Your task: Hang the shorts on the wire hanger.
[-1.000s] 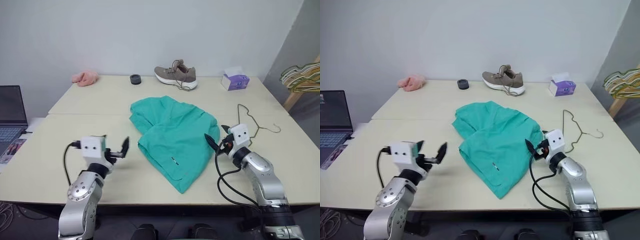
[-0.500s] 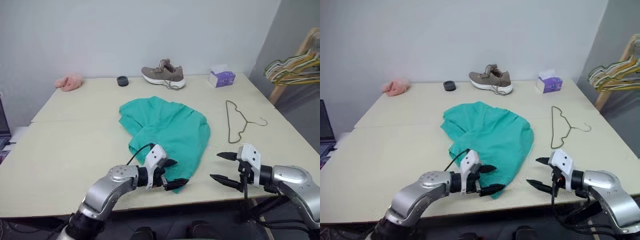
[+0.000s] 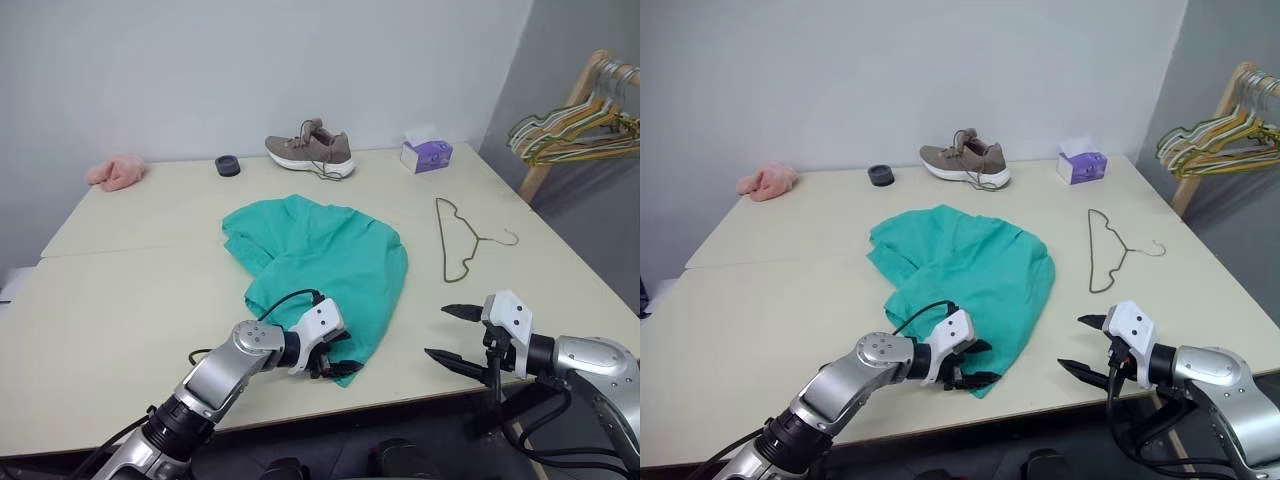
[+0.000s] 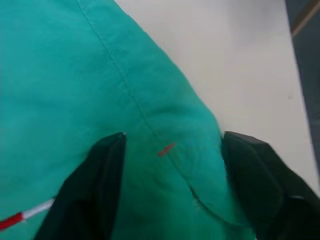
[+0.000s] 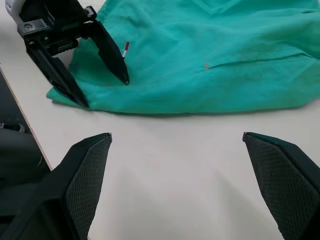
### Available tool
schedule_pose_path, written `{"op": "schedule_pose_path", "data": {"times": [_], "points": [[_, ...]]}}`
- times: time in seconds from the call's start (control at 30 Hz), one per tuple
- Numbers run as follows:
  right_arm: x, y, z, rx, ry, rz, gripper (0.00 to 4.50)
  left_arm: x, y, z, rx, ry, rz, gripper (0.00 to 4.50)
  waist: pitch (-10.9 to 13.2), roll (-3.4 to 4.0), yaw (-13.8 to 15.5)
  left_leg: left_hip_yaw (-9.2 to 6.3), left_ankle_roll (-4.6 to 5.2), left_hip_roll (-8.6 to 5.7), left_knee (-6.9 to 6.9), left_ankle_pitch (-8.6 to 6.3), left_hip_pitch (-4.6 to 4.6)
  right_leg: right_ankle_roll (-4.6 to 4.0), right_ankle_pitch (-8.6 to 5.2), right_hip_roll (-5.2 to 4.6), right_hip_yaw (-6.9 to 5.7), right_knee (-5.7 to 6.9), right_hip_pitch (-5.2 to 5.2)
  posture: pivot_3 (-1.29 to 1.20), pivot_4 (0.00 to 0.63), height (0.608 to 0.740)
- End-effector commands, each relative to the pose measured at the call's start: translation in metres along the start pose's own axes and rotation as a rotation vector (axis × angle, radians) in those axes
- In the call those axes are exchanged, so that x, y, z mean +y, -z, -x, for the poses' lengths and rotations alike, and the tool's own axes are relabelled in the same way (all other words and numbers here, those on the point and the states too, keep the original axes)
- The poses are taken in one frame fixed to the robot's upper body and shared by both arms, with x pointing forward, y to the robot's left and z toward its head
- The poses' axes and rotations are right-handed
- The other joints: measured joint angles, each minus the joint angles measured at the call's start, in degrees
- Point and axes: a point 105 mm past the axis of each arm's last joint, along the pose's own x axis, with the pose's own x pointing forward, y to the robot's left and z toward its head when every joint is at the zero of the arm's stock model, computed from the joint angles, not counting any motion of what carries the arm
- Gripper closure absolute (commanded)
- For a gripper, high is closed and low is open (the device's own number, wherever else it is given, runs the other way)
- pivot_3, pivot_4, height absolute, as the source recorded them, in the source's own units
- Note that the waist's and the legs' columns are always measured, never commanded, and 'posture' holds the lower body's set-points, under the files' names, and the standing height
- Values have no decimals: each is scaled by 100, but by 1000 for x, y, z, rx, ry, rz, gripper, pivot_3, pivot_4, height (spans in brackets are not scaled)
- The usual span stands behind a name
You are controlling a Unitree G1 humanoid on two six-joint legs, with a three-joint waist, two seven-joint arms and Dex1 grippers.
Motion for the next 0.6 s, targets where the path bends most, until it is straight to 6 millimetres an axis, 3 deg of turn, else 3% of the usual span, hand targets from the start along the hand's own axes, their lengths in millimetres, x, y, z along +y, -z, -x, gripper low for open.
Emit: {"op": "schedule_pose_path", "data": {"times": [0.03,0.23,0.47,0.6], "points": [[-7,-14,0,-40,18,74,0,7,22,3,71,-52,-16,2494,-5,7,-26,2,0,1,-1,0,1,0,0,0,1,0,0,-208,0,740],[-9,-20,-10,-59,0,128,0,40,21,24,36,-229,-48,4372,-6,1,-19,0,1,2,2,1,4,7,5,0,4,3,2,-180,0,740],[-16,-23,-33,-59,10,245,0,90,11,69,-18,-468,-59,4443,-2,-1,-9,-6,2,9,2,1,3,7,5,1,0,16,-9,-158,0,740],[-31,-21,-61,-21,81,345,0,117,-5,111,-86,-602,-42,4443,10,-19,8,-4,1,4,2,1,-5,7,4,-4,-1,14,-14,-143,0,740]]}}
